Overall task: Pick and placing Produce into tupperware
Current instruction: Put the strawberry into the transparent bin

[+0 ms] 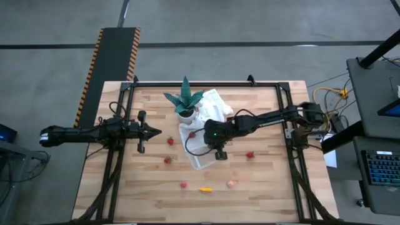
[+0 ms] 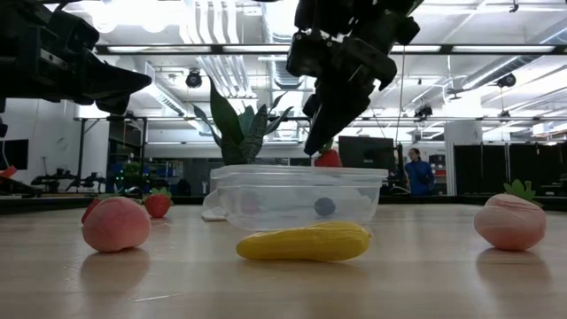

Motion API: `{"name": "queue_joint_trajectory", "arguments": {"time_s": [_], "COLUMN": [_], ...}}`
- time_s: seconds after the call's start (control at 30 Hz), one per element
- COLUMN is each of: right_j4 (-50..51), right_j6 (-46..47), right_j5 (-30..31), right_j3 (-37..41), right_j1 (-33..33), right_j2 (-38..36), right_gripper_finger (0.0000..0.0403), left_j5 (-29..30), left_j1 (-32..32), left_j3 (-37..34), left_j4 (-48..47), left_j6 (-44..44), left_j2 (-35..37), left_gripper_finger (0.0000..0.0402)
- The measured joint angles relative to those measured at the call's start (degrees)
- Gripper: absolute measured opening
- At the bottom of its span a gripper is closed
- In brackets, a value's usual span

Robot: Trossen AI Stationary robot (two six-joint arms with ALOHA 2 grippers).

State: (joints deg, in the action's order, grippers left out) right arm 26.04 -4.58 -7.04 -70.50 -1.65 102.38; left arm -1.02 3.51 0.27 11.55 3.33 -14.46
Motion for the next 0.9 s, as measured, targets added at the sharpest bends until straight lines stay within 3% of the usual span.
{"name": "queue_joint_trajectory", "arguments": {"time_s": [0.9], "right_j4": [-1.54], "right_j6": [-1.53], "right_j5": [-0.45], "right_j3": [2.45], "right_j1": [0.44], "right_j2": [0.2], "right_gripper_finger": [0.0008], "left_j5": [-0.02], "left_j1": [0.0], "left_j3": [0.0], "left_j4": [0.0], "left_j6": [-0.02], "left_j2": [-0.02], "left_gripper_finger": [0.0]}}
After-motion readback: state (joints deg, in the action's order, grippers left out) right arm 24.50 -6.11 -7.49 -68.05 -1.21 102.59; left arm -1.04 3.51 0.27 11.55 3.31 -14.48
